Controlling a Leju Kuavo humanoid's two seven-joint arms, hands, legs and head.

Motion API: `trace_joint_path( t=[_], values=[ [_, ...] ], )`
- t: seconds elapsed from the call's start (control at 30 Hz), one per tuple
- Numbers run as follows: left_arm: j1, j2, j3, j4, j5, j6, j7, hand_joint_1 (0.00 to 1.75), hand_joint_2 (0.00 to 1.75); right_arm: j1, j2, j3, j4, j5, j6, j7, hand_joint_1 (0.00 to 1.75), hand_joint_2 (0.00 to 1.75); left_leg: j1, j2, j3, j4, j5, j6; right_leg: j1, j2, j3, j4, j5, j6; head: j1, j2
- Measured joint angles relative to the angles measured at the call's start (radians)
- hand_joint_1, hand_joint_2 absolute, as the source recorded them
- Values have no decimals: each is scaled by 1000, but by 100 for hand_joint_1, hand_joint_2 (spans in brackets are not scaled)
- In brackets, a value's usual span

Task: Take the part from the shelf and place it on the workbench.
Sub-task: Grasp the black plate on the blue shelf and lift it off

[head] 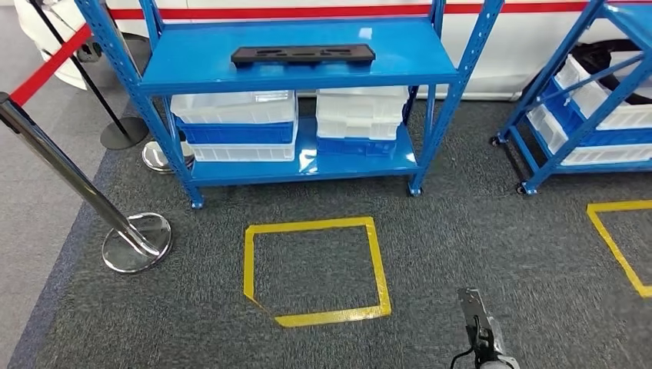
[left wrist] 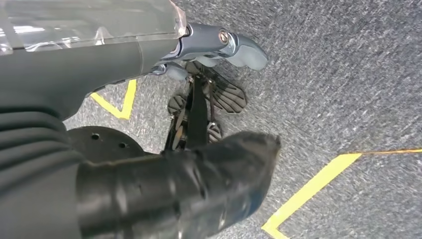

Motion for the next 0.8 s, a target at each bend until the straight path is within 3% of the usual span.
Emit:
trace_joint_path(
  t=[0.07, 0.1, 0.13, 0.17, 0.27, 0.33, 0.4, 0.47, 0.53, 0.6, 0.63, 0.67, 0.73, 0.8],
  values=[
    [-1, 0, 0, 0, -6, -4, 7, 0, 0, -39, 17, 44, -2, 39, 8, 14, 0, 0, -2, 0, -5, -1, 4, 4, -3, 0, -58, 125, -62, 4, 1, 0],
    [-1, 0, 0, 0, -8, -6, 10, 0, 0, -56, 26, 68, -3, 58, 11, 21, 0, 0, -3, -1, -7, 0, 4, 5, -4, 0, -81, 176, -79, 6, 1, 0],
    [-1, 0, 1, 1, -10, -7, 13, 0, 0, -72, 35, 93, -3, 76, 14, 28, 0, 0, -3, -1, -8, 1, 4, 5, -5, 0, -90, 197, -76, 7, 1, 0],
    [0, -1, 1, 1, -11, -8, 17, 0, 0, -87, 44, 119, -3, 93, 16, 36, 0, 0, -3, -3, -7, 2, 4, 5, -6, 0, -82, 182, -54, 6, 1, 0],
    [0, -3, 2, 4, -16, -10, 27, 0, 0, -144, 72, 203, -7, 143, 24, 57, 0, 0, -6, -5, -7, 7, 2, -1, -3, -1, 2, -3, 46, -8, 1, 0],
    [-2, -5, 4, 5, -18, -11, 31, 0, 87, -183, 89, 263, -11, 171, 29, 70, 0, 0, -8, -5, -15, 10, 5, -11, 3, -1, 26, -69, 59, -16, 0, 0],
    [-3, -6, 7, 5, -20, -11, 35, 0, 175, -213, 106, 326, -18, 193, 34, 85, 0, 0, -10, -4, -20, 9, 8, -22, 3, -1, 29, -80, 57, -21, 0, 0],
    [-3, -8, 11, 6, -21, -11, 40, 0, 175, -238, 121, 387, -29, 205, 40, 101, 0, 0, -9, -6, -27, 27, -7, -33, -4, -2, 36, -91, 63, -32, -1, 0],
    [-3, -10, 15, 7, -20, -12, 42, 0, 175, -268, 136, 451, -40, 207, 46, 119, 0, 0, -5, -7, -70, 118, -56, -41, -8, -4, 39, -97, 69, -40, -1, 0],
    [-4, -13, 18, 8, -19, -12, 44, 0, 87, -292, 150, 519, -49, 202, 53, 138, 0, 0, -1, -6, -138, 253, -106, -49, -7, -4, 38, -96, 69, -42, -1, 0],
    [-4, -13, 19, 8, -19, -12, 44, 0, 44, -300, 156, 549, -53, 198, 56, 148, 0, 0, 0, -6, -162, 293, -110, -52, -7, -4, 39, -95, 69, -42, -1, 0],
    [-3, -14, 20, 9, -19, -12, 45, 0, 0, -308, 162, 578, -58, 194, 59, 157, 0, 0, 3, -6, -168, 295, -94, -54, -8, -4, 39, -94, 68, -41, -1, 0],
    [-2, -16, 24, 10, -19, -11, 45, 0, 0, -331, 175, 642, -68, 183, 64, 176, 0, 0, 9, -6, -124, 182, -17, -59, -11, -2, 40, -88, 64, -35, -1, 0],
    [-4, -19, 26, 12, -19, -12, 46, 0, 0, -366, 187, 713, -78, 174, 68, 193, 0, 0, 10, -8, -71, 60, 29, -59, -10, 1, 34, -77, 58, -23, -2, 0]
  ],
)
